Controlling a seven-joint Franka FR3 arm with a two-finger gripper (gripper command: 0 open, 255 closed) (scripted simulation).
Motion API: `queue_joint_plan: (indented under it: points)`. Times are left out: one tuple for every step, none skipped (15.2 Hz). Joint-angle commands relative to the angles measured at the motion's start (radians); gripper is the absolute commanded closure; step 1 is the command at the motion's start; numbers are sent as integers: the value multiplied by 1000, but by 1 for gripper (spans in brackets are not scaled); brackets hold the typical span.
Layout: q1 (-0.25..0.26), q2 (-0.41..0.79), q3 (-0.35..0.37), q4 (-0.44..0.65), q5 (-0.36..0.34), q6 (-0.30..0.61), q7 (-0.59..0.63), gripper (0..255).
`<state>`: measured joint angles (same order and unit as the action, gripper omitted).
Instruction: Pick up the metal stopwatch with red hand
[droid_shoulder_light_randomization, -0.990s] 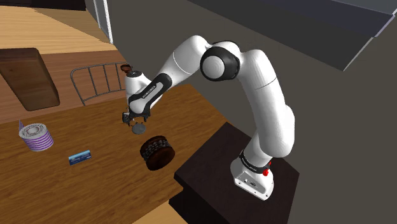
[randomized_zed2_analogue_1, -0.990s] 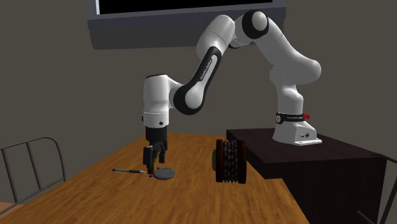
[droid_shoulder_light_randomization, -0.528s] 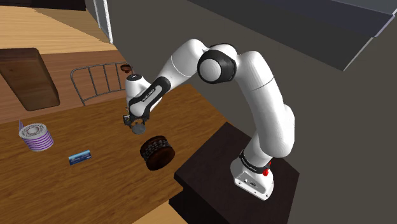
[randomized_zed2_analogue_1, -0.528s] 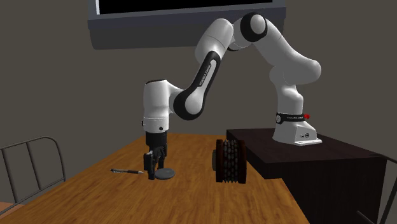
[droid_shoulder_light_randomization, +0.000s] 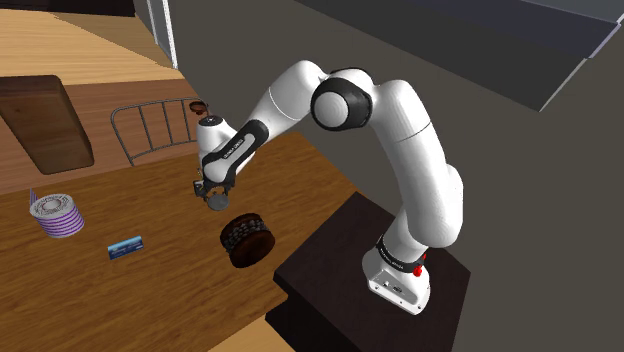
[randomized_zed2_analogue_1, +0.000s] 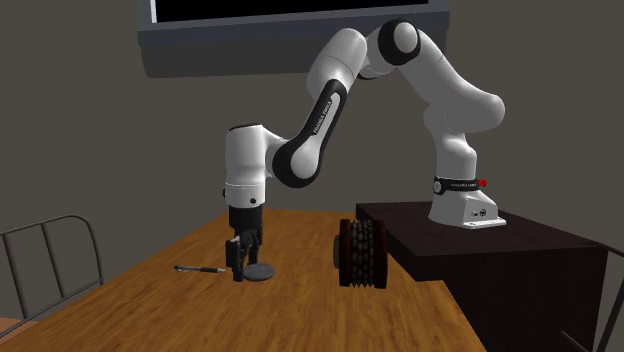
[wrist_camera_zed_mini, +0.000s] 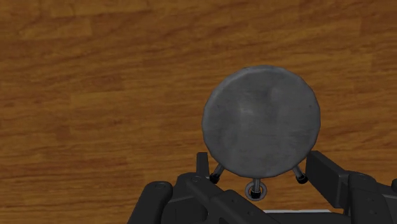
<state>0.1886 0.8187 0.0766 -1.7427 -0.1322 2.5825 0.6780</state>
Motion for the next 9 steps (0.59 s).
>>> queue_joint_plan:
  points:
    - [-2,-19,2,-8,1,-10,-1,255]
    - [-2,-30,3,-13,2,-17,-2,255]
    - [-3,-42,4,-17,3,-24,-3,255]
    - [-4,-53,6,-21,4,-32,-3,255]
    - [-5,-64,7,-25,5,-39,-4,255]
    - [-6,-76,8,-29,7,-46,-5,255]
    - [-7,-87,9,-32,8,-54,-6,255]
    - [-8,-98,11,-36,9,-62,-7,255]
    - [-9,-109,12,-39,10,-70,-8,255]
